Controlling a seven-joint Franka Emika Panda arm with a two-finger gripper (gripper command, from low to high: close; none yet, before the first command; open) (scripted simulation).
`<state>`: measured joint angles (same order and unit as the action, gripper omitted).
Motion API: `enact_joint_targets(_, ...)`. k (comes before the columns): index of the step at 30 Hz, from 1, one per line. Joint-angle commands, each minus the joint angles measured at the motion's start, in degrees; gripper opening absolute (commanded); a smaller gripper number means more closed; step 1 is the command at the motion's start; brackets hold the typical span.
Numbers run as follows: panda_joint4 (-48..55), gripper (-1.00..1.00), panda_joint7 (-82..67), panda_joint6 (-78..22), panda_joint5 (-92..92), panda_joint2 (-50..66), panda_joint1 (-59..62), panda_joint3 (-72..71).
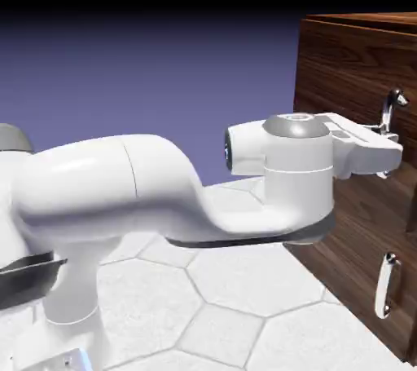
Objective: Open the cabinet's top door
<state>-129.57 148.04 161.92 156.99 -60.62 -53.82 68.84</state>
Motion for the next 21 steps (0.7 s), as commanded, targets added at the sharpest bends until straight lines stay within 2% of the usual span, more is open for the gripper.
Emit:
enact_joint_targets(1,-2.07,-1.00,0.16,-1.46,-0.73,0.02,2.08,-1.40)
enact_joint_targets(13,-26.02,-1.00,-1.25,-18.62,-16.45,-4.51,26.40,-22.93)
enact_joint_targets(21,-37.53,-1.00,-4.64,-29.58,-33.31,-11.85,35.50,-39.54)
